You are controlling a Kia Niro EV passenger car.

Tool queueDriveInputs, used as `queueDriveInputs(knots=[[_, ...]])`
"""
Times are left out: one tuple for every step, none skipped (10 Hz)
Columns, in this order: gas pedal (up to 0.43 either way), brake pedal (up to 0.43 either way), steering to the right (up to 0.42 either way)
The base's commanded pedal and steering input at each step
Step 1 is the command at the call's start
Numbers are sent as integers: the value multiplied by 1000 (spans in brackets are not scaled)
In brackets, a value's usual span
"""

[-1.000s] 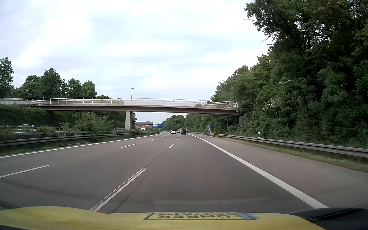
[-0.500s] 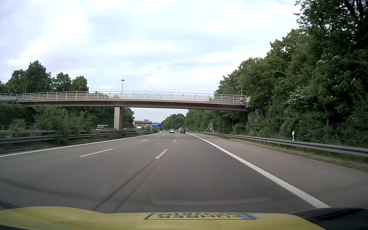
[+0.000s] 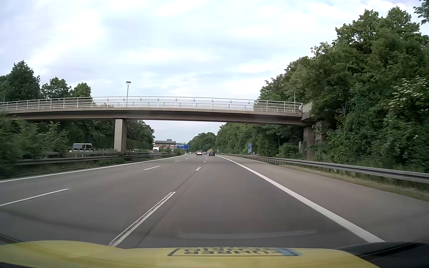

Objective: Follow the waypoints while adhering to traffic rules and regulations

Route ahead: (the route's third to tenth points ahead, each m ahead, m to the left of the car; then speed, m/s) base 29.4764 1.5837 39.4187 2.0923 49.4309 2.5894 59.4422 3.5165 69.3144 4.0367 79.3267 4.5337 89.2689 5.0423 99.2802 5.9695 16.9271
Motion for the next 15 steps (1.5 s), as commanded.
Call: queueDriveInputs(knots=[[67,0,0],[67,0,0],[67,0,0],[67,0,0],[67,0,-1],[67,0,-2],[67,0,-4],[67,0,-3],[67,0,-3],[67,0,-2],[67,0,-2],[67,0,-2],[67,0,-2],[67,0,-2],[67,0,-2]])
